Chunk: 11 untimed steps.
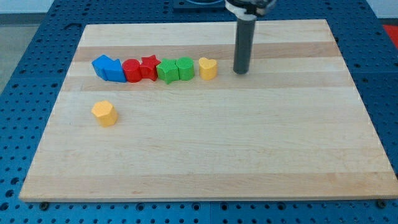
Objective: Push the yellow hexagon slightly right
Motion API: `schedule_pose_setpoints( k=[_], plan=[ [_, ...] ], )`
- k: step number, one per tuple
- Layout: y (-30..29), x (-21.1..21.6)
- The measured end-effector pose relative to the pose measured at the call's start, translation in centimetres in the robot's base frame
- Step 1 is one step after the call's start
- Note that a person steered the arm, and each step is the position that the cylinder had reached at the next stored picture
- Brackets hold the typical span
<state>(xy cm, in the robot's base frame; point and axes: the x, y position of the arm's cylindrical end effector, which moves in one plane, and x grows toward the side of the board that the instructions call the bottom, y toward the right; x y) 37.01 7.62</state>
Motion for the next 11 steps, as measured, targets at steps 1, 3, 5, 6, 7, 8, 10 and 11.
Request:
schedule_pose_setpoints(
  k=[1, 3, 5, 6, 7, 8, 10, 11],
  plan=[
    [-3.0, 6.0],
    [-17.6, 16.4],
    [-36.5, 16.3],
    [-38.0, 14.1],
    [-37.3, 9.6],
    [-34.0, 8.9],
    [-23.8, 11.4],
    [-19.8, 10.6]
  ],
)
